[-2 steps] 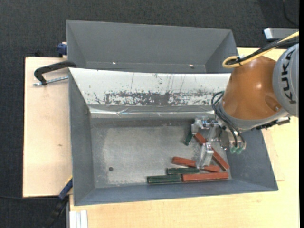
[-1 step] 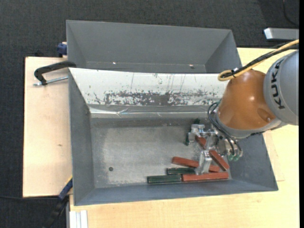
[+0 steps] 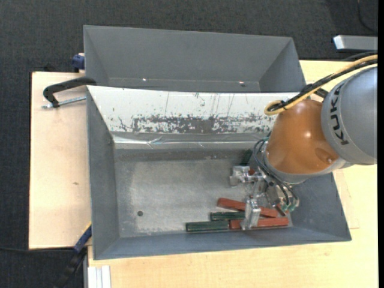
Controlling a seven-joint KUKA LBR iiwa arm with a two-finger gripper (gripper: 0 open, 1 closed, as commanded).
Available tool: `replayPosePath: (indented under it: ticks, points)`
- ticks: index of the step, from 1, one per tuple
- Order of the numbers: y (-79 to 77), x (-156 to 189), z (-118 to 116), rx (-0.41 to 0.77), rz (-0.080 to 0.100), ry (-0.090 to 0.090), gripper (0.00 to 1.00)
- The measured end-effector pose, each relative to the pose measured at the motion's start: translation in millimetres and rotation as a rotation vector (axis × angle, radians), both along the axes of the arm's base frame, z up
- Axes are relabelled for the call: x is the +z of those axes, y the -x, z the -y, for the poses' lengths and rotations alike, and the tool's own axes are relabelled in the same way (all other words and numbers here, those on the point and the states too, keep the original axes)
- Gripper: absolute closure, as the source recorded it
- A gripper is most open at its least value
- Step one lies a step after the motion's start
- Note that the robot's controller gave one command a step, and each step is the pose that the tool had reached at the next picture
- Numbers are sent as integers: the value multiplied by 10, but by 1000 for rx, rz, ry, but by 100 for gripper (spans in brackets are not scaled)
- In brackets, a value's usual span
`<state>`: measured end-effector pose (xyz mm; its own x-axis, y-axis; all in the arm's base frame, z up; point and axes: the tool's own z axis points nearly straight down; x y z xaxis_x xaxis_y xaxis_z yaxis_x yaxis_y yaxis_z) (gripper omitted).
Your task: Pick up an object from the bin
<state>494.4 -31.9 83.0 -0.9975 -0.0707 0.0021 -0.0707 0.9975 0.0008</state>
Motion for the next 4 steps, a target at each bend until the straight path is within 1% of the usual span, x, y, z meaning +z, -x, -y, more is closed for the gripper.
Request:
replayPosePath:
  ticks: [1, 2, 3, 4]
  points:
    - [-13, -59, -67, 71, 5, -1, 100]
    - [-10, -62, -67, 72, 4, 0, 0]
    - [-10, -62, -67, 72, 4, 0, 0]
    - [-282, -102, -65, 37, 5, -1, 0]
